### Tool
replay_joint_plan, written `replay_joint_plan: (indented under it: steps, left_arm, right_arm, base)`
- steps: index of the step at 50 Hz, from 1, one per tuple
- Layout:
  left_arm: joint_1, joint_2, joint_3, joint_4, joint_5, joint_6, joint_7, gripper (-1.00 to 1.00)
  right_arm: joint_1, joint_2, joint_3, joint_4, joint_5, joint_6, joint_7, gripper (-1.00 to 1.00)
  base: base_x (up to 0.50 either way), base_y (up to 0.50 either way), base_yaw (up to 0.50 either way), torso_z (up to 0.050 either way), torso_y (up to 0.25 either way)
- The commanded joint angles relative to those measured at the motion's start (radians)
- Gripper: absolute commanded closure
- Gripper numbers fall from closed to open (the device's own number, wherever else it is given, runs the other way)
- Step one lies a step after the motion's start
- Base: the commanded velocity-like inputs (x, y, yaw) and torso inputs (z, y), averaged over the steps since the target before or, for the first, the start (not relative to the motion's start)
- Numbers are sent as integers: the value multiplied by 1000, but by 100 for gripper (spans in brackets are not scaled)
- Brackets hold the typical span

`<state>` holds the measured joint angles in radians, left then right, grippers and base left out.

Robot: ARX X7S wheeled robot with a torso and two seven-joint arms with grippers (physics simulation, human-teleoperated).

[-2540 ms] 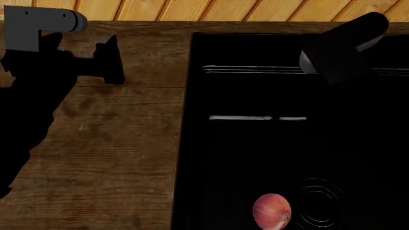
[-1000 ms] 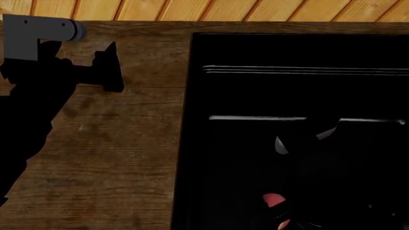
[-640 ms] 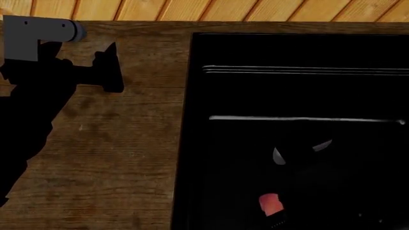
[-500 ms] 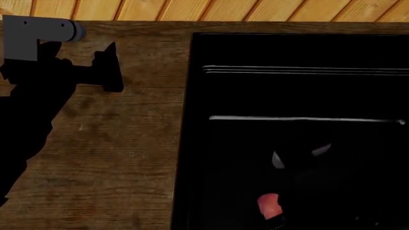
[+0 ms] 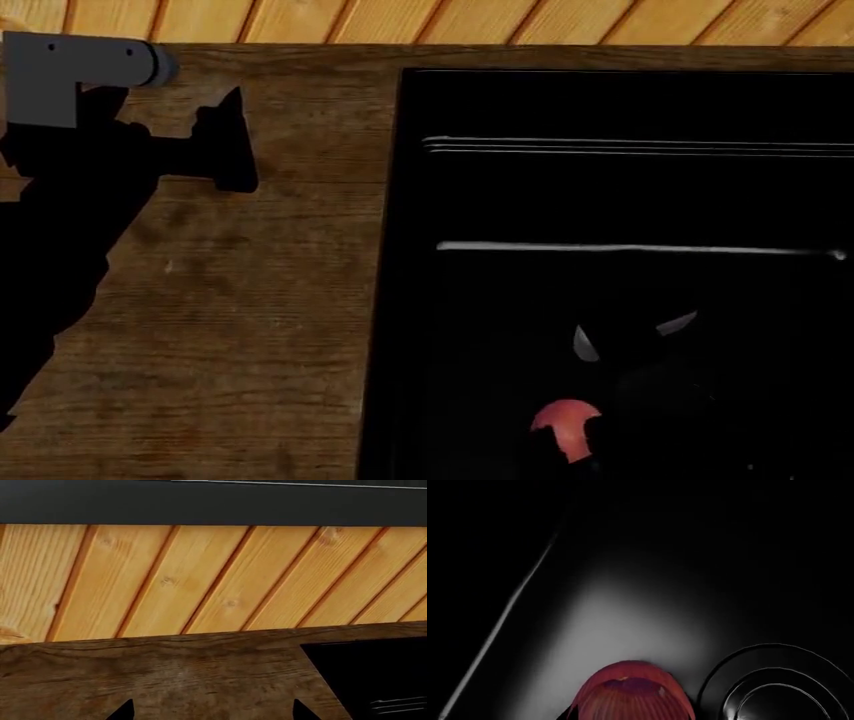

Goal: Pick the onion from the sink and place it on the plate located on the counter

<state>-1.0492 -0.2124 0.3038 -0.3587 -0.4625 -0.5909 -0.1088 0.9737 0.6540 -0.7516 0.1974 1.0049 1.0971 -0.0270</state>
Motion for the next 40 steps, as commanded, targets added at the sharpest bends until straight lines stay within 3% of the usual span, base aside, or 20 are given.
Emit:
replay_joint_plan:
  steps: [1,11,21,25,40]
  left_arm:
    - [2,2,2,21,-10,-10,-9,-100]
    - [-4,-1,2,32,-18,-17,-10,-100]
    - [2,-5,4,25,-17,-6,-10,-100]
    - [7,-5,4,36,-21,-10,-16,-100]
    - [14,-8,1,38,-24,4,-25,-100]
  right_arm:
    - [69,27,31,-76,27,61,38,100]
    - [138,55,134,-157,72,74,154,100]
    - [141,47,203,-211,45,-21,236,100]
    - [134,32,250,-221,22,-63,339,100]
    - [104,2,280,-246,-26,-171,390,100]
  base:
    - [0,0,0,0,0]
    - [0,0,0,0,0]
    - [0,0,0,0,0]
    - [0,0,0,0,0]
    - [0,0,0,0,0]
